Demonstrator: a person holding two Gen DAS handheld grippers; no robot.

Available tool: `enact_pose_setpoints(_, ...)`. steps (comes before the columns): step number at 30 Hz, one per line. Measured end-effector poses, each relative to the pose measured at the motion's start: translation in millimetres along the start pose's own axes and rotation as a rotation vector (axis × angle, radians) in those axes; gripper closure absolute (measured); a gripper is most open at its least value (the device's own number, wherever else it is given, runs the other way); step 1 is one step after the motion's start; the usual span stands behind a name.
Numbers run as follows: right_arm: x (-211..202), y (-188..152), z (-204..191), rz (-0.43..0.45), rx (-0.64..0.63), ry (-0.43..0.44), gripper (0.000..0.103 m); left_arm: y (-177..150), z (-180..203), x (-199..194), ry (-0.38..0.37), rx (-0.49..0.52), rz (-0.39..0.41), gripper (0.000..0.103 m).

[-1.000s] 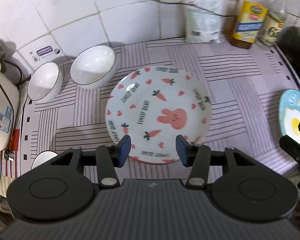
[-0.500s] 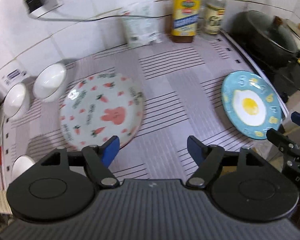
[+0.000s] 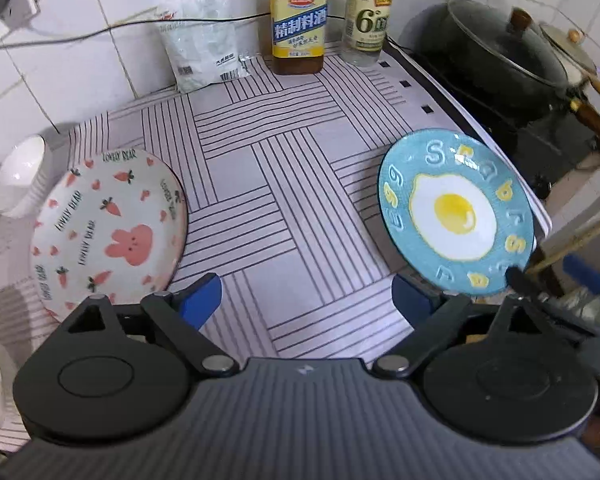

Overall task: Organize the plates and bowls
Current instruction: 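Move both grippers to the blue egg plate and grip its rim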

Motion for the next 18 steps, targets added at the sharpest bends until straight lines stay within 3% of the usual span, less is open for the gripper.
enact_pose_setpoints(4,23.7,-17.8,10.2,-0.02,0.044,-0.046,0.019,3.0,10.2,18.7,-0.038,-0.016,-0.01,0.01)
enact_pose_setpoints(12,42.8,-31.0,17.3,0.047,0.069,-0.034,0.02,9.9,38.5,68.5,-0.123,0.015,-0.023,0.015)
enact_pose_setpoints(15,52.8,-30.7,23.7,0.052,0.118,-0.029,0.02,10.5,47.7,84.6,-0.146,0.029,-0.028,0.023)
enact_pose_setpoints(18,64.1,-32.2,30.2,0.049,0.182,-0.019,0.028,8.4,54.0,99.0,-0.16,0.049,-0.042,0.04)
Point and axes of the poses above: each gripper's, at about its wrist camera, not at the fingertips, and x roughly the way its jaws point, z to its right, y to its top, the point moved 7 cm from there along x, roughly the way its jaws point, and after that the axes turned 1 degree about -x, right-handed, at the moved point
